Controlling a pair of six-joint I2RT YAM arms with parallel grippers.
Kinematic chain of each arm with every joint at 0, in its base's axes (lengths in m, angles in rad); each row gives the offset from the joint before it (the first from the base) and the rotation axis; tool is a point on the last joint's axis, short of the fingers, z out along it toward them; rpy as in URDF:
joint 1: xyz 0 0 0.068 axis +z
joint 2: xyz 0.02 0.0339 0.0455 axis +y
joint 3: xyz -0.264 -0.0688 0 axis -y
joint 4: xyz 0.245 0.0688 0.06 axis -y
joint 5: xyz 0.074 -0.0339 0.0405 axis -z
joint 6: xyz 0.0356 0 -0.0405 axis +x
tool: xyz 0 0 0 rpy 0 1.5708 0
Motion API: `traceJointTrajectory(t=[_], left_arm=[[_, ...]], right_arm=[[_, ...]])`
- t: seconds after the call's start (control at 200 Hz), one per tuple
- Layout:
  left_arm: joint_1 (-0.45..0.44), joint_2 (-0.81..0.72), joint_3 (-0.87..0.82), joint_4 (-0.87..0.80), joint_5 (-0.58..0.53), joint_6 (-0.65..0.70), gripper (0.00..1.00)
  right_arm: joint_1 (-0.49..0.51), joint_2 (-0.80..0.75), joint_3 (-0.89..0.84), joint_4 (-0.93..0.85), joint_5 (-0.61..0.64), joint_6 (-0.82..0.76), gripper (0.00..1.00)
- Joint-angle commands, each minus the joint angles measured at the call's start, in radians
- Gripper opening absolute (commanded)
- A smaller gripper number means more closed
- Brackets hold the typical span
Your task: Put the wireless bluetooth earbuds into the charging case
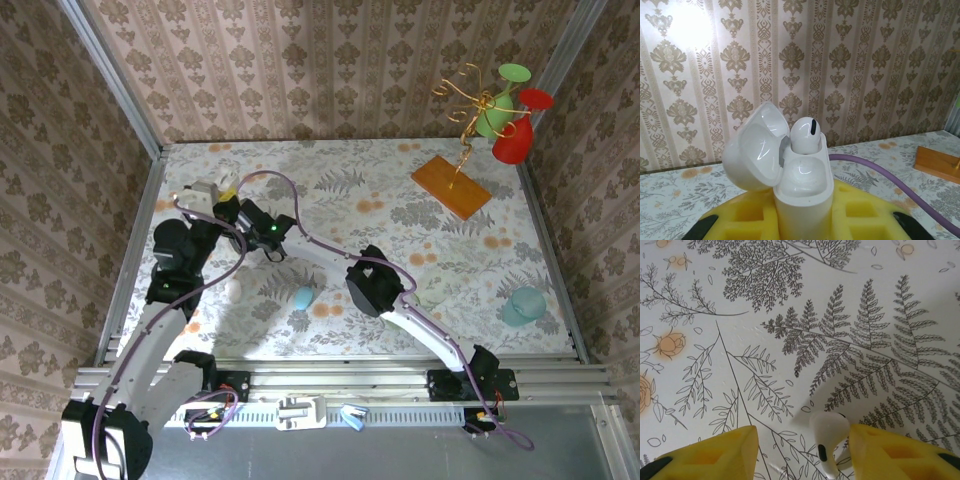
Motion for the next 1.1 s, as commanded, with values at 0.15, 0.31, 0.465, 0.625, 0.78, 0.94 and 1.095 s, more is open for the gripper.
traceJointTrajectory(t=[0.15, 0.31, 0.465, 0.625, 0.78, 0.94, 1.095], left_arm=[[-0.007, -0.029, 0.020, 0.014, 0.000, 0.001, 0.00], [-0.008, -0.028, 0.015, 0.036, 0.011, -0.008, 0.00], [-0.008, -0.031, 0.010, 0.043, 0.012, -0.011, 0.00], [-0.008, -0.031, 0.005, 0.049, 0.014, -0.015, 0.00], [-0.008, -0.035, 0.004, 0.050, 0.014, -0.015, 0.00], [-0.008, -0.032, -0.005, 0.058, 0.012, -0.009, 0.00], [-0.008, -0.030, -0.024, 0.071, 0.021, -0.007, 0.00]], right_arm=[[-0.009, 0.059, 0.078, -0.048, 0.052, -0.033, 0.51], [-0.020, 0.086, 0.105, -0.056, 0.025, 0.004, 0.49], [-0.029, 0.099, 0.113, -0.064, 0.010, 0.032, 0.33], [-0.030, 0.094, 0.113, -0.076, 0.021, 0.029, 0.18], [-0.029, 0.050, 0.082, -0.083, 0.018, 0.019, 0.16], [-0.022, -0.127, -0.180, 0.045, 0.012, 0.000, 0.16], [-0.027, -0.361, -0.577, 0.242, 0.022, 0.007, 0.16]])
